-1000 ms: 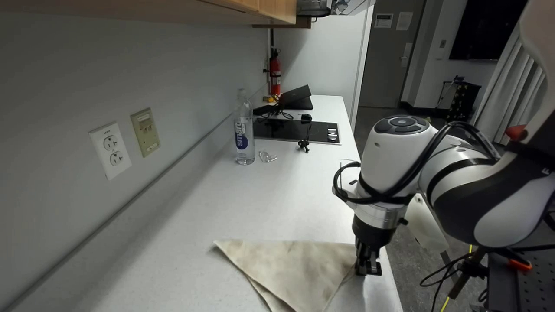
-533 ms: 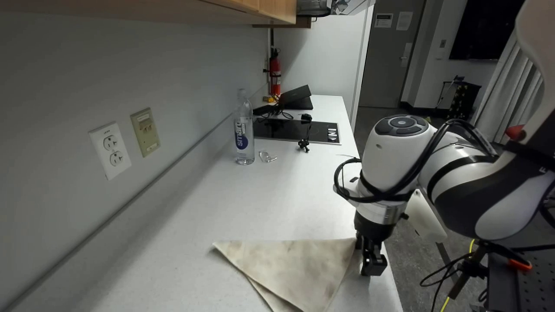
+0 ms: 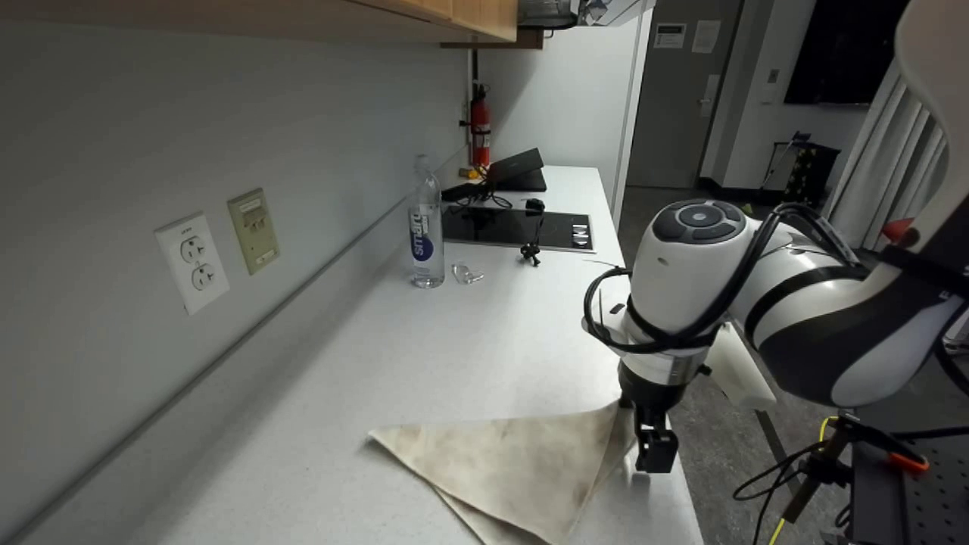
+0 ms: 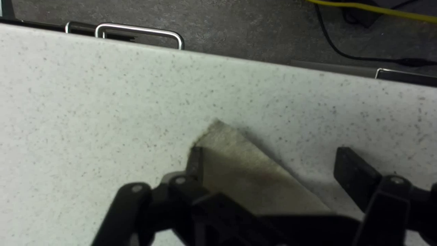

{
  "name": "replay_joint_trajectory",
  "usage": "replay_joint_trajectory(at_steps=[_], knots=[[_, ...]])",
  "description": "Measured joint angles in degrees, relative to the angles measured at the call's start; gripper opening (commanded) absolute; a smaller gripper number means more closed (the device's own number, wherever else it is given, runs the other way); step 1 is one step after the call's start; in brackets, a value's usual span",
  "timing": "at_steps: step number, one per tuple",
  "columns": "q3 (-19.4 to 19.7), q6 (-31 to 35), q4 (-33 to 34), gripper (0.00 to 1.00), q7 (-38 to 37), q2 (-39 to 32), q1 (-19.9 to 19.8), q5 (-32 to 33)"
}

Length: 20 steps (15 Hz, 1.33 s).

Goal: Fold the towel

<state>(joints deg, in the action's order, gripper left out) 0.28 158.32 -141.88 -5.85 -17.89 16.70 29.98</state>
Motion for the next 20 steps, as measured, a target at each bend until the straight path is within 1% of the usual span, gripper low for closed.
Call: replay_joint_trajectory(at_steps=[1,2,3,5,7,9,11,13,14,18,20], knots=[[-0.11,0.0,0.0,0.77,0.01,0.0,0.0,0.0],[-0.27,0.0,-0.01,0.79,0.05,0.0,0.0,-0.02],[-0.43,0.01,-0.02,0.76,0.06,0.0,0.0,-0.03],[-0.61,0.0,-0.02,0.74,0.06,0.0,0.0,-0.03],[-0.64,0.0,-0.02,0.73,0.06,0.0,0.0,-0.03],[-0.9,0.03,-0.06,0.75,0.36,0.0,-0.05,-0.33],[-1.98,0.16,-0.21,0.75,1.73,-0.03,-0.52,-1.93],[-4.23,0.69,-0.44,0.76,5.17,-0.22,-1.78,-5.92],[-6.05,1.39,-0.61,0.77,8.04,-0.4,-2.98,-8.92],[-14.63,3.52,-0.91,0.77,20.11,-1.45,-9.47,-20.89],[-17.1,3.46,-0.91,0.76,23.56,-1.54,-11.76,-24.02]])
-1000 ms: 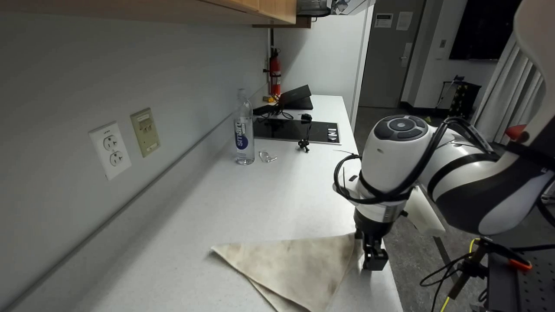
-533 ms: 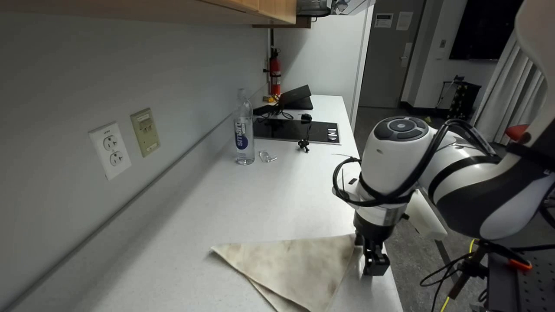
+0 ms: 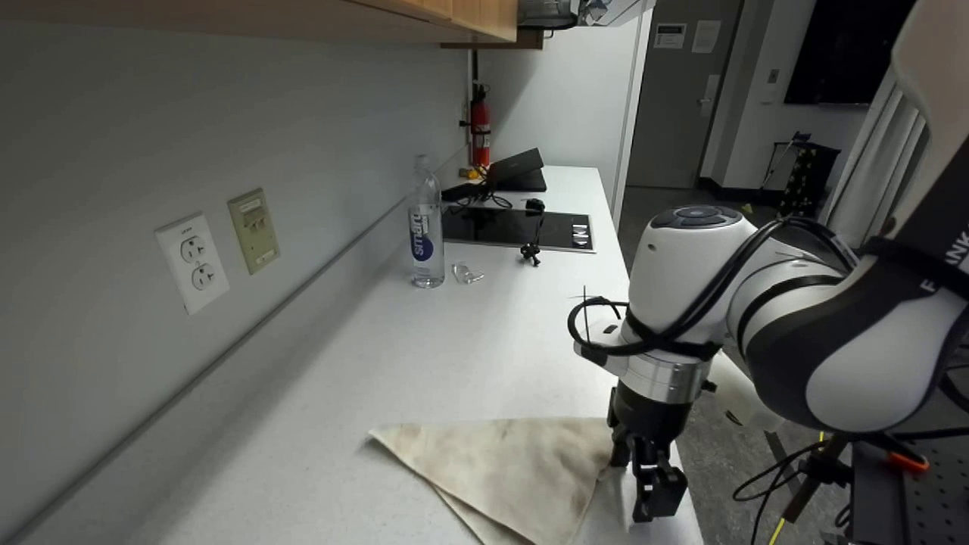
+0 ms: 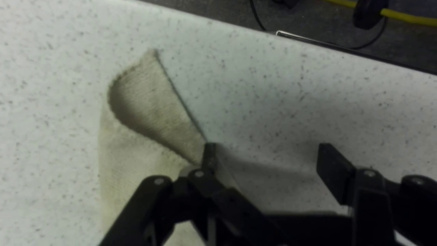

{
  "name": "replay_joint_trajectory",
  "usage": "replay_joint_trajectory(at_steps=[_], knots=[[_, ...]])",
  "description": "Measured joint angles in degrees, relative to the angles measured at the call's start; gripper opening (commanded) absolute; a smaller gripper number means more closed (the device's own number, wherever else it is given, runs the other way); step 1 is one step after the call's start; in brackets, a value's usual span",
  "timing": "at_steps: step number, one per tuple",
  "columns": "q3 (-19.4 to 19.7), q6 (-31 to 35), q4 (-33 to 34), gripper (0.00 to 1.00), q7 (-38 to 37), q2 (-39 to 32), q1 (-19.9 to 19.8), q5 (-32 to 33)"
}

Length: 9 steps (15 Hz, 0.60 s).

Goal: Fold the towel

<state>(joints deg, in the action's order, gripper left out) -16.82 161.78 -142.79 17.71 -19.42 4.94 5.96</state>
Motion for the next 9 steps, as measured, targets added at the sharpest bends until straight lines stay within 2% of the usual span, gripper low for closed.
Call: replay_joint_trajectory(at_steps=[3,9], knots=[[-0.13,-1.29,0.22,0.76,0.87,0.08,-0.56,-0.14],[1.55,-8.14,0.97,0.76,0.96,1.04,-0.29,1.33]])
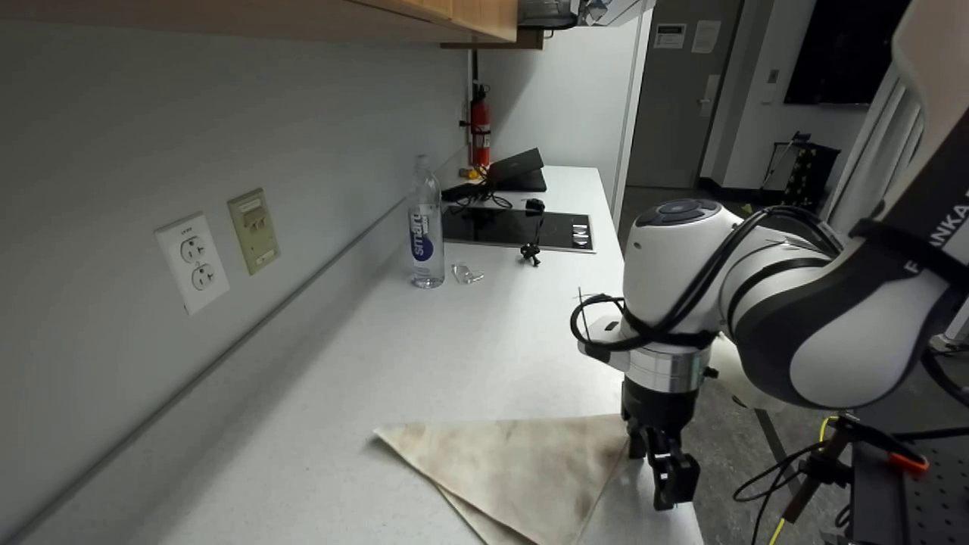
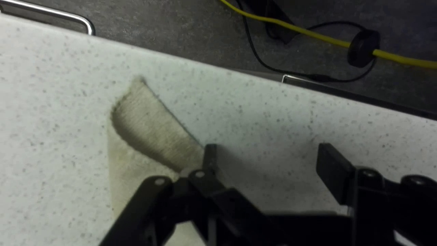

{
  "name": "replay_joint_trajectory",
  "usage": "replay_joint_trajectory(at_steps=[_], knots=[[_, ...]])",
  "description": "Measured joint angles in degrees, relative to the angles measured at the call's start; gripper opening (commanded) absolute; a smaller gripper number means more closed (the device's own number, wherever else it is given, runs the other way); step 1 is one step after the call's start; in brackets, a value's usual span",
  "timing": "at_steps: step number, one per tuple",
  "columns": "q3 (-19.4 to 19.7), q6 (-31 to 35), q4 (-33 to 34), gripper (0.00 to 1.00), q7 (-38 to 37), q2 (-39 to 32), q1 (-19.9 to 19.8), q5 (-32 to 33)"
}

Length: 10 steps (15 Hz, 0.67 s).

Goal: Fold the towel

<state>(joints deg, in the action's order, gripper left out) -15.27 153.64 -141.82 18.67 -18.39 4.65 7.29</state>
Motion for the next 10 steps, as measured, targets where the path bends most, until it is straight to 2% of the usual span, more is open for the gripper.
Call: replay_joint_trajectory(at_steps=[2,3,4,6,8,10], knots=[[1.19,-1.8,0.18,0.78,-0.45,0.33,0.63,1.66],[1.98,-2.34,0.24,0.84,-1.08,0.45,1.05,2.92],[2.87,-2.75,0.32,0.94,-1.87,0.54,1.57,4.49],[4.7,-2.89,0.44,1.0,-3.64,0.59,2.68,7.93],[6.46,-2.89,0.61,1.0,-5.9,0.64,3.88,11.38],[8.21,-2.89,0.74,0.96,-8.96,0.81,5.25,14.93]])
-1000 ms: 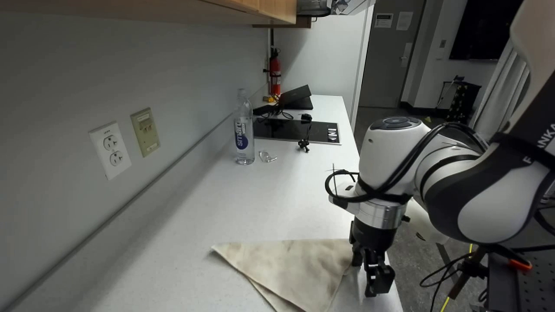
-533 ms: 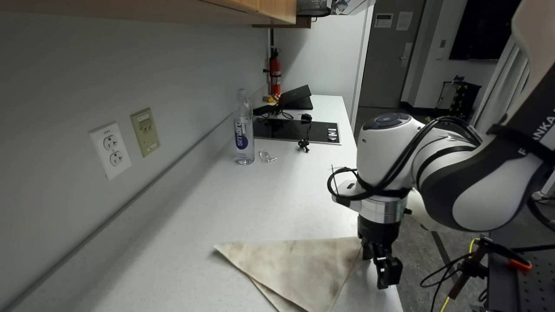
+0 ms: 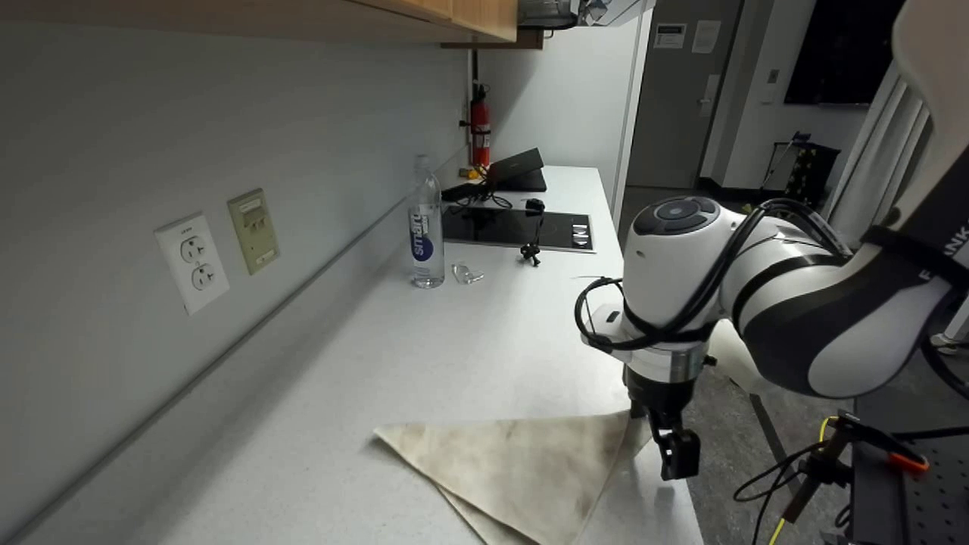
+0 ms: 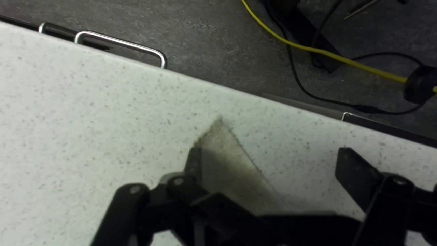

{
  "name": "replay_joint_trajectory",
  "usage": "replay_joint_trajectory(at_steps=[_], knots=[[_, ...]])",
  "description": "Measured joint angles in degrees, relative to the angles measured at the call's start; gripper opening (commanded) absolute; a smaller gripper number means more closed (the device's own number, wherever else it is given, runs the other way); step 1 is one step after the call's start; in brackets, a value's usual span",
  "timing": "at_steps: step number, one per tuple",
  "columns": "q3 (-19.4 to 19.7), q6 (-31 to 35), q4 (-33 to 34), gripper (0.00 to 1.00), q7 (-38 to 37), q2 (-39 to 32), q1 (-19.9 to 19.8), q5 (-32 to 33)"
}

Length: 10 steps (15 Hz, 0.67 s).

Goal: Fold the towel

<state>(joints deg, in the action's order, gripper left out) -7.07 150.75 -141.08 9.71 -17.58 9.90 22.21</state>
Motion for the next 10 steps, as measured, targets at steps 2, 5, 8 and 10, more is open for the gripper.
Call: replay_joint_trajectory(at_steps=[2,5,8,10], knots=[[1.54,-0.25,0.06,0.93,-3.39,0.24,1.34,3.3],[2.92,-2.03,0.4,0.94,-8.12,0.42,2.89,6.7],[3.85,-4.07,0.89,0.96,-13.09,0.44,4.15,10.22],[4.25,-4.32,1.26,0.95,-16.27,0.44,4.63,13.41]])
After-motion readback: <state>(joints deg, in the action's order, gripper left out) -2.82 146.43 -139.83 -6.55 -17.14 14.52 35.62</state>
